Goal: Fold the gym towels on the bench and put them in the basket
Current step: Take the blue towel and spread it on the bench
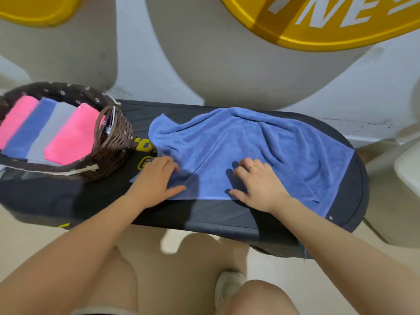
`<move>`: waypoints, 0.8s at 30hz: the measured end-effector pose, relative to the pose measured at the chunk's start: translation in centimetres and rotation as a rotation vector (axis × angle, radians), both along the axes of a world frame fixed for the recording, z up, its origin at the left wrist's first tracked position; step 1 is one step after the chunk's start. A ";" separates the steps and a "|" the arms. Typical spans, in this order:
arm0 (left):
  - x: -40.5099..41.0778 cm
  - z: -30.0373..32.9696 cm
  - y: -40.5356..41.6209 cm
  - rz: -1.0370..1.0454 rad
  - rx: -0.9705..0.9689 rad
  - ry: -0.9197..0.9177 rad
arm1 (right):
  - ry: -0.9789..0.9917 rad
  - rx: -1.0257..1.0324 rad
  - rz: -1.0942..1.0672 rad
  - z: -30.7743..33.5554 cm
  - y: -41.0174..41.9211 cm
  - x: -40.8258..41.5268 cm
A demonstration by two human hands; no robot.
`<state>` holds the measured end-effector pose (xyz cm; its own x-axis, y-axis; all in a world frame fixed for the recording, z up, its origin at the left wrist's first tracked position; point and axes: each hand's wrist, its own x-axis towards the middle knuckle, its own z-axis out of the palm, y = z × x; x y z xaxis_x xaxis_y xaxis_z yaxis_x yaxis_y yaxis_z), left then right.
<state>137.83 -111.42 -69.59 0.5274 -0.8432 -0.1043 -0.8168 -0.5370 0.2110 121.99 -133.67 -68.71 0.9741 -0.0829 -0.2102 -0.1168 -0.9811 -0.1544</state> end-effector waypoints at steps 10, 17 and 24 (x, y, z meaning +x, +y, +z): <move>0.1 -0.8 4.2 0.575 0.086 -0.019 | 0.189 -0.058 0.028 -0.5 4.2 1.7; 1.0 -2.1 3.8 0.694 -0.095 0.160 | 0.349 -0.036 0.089 0.6 5.7 2.7; 1.0 -0.7 10.2 0.722 -0.286 0.474 | 0.593 0.454 0.016 2.9 9.7 7.2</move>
<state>138.79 -101.26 -70.30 0.8927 -0.3511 -0.2825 -0.0954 -0.7599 0.6430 129.21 -123.96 -65.85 0.6867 0.1502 -0.7113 -0.2932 -0.8381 -0.4600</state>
